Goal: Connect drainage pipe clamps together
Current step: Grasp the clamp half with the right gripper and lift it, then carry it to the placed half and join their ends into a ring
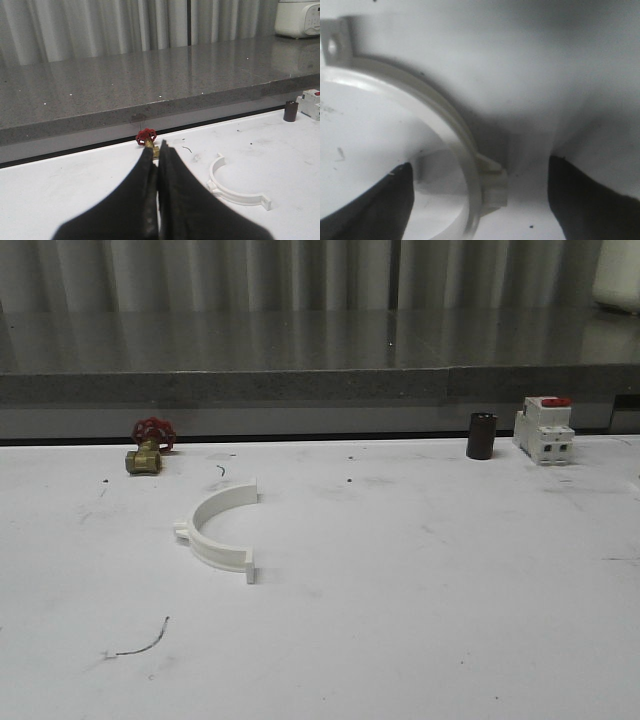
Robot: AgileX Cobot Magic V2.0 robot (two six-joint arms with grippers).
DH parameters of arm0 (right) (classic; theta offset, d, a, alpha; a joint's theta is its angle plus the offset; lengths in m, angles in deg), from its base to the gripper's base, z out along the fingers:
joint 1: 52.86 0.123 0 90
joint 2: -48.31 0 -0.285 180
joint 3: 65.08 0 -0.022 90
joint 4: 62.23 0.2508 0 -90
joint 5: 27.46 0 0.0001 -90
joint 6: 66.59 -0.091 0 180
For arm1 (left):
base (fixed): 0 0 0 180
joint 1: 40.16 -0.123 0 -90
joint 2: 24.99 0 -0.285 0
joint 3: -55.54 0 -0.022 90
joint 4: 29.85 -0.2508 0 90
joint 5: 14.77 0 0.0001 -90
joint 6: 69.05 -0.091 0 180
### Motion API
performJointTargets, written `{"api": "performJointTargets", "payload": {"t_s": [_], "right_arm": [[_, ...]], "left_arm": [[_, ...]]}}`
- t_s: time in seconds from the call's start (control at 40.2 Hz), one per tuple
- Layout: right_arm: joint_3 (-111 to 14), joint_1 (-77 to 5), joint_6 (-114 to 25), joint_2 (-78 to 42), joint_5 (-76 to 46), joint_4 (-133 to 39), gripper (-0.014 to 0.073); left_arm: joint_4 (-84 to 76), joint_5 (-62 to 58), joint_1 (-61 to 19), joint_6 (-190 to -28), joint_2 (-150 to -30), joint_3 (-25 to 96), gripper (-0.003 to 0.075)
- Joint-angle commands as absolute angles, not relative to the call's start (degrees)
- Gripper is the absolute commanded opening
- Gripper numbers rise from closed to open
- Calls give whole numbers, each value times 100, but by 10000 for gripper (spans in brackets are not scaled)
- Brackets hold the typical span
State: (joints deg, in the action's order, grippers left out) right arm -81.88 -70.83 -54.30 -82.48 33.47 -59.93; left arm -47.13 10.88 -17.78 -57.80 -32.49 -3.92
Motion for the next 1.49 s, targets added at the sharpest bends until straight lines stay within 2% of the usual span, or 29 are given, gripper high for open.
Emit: {"api": "performJointTargets", "payload": {"t_s": [0.0,0.149,0.249,0.298,0.522,0.796,1.094,1.293,1.467], "right_arm": [[-8342,-7114,-5369,-7948,3534,-6007,501],[-8342,-7114,-5369,-7948,3653,-6007,287],[-8342,-7114,-5375,-7934,3716,-6007,191],[-8342,-7114,-5375,-7923,3741,-6007,171],[-8350,-7121,-5447,-7682,3746,-6050,178],[-8350,-6779,-6405,-7204,4029,-6223,178],[-8350,-4954,-8403,-7096,4197,-6745,176],[-8350,-3650,-9157,-7182,3831,-6728,176],[-8350,-2984,-9698,-7403,3570,-6723,176]], "left_arm": [[-4726,647,-1799,-5771,-3370,-227,-20],[-4726,647,-1799,-5771,-3370,-227,-20],[-4726,647,-1799,-5771,-3370,-227,-20],[-4726,647,-1799,-5771,-3370,-227,-20],[-4726,647,-1799,-5771,-3370,-227,-20],[-4726,647,-1799,-5771,-3370,-227,-20],[-4726,647,-1799,-5771,-3370,-227,-20],[-4726,647,-1799,-5771,-3370,-227,-20],[-4726,657,-1799,-5771,-3370,-227,-20]]}}
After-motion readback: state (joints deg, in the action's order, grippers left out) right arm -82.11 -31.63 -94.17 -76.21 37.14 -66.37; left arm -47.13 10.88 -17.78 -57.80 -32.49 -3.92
